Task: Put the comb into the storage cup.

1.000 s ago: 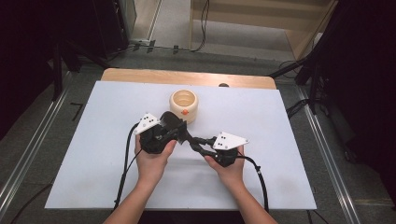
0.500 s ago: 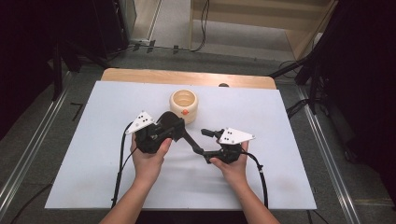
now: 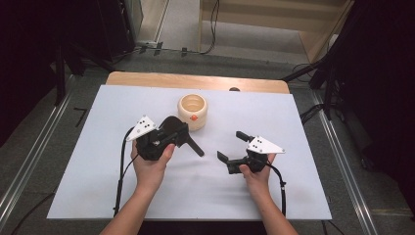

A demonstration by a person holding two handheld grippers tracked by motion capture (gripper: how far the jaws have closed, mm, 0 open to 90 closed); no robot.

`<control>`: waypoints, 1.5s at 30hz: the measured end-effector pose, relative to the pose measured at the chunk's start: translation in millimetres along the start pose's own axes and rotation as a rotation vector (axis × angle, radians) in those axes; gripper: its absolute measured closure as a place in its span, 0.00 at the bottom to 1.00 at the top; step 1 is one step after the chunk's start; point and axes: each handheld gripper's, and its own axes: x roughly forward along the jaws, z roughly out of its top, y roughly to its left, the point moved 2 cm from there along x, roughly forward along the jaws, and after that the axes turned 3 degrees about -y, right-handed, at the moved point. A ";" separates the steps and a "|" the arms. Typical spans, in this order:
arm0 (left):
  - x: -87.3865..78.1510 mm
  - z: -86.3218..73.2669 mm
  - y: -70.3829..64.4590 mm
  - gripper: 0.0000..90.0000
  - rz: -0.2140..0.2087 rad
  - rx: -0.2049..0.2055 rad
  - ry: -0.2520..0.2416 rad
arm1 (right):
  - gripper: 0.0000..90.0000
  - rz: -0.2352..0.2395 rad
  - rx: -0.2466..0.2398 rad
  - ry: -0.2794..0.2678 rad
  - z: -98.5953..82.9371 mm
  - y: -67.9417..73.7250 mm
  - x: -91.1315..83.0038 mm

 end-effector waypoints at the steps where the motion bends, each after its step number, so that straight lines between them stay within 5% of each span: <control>1: 0.0 0.0 0.0 0.94 0.000 0.000 0.000 | 0.00 -0.008 0.005 0.003 -1.7 -1.6 -2.5; 16: -8.0 7.9 7.8 0.94 0.010 0.009 -0.014 | 0.00 -0.087 0.015 0.009 -20.2 -21.0 -40.4; 45: -12.9 27.3 24.3 0.94 0.017 0.027 -0.028 | 0.00 -0.153 0.026 0.012 -33.3 -37.7 -97.5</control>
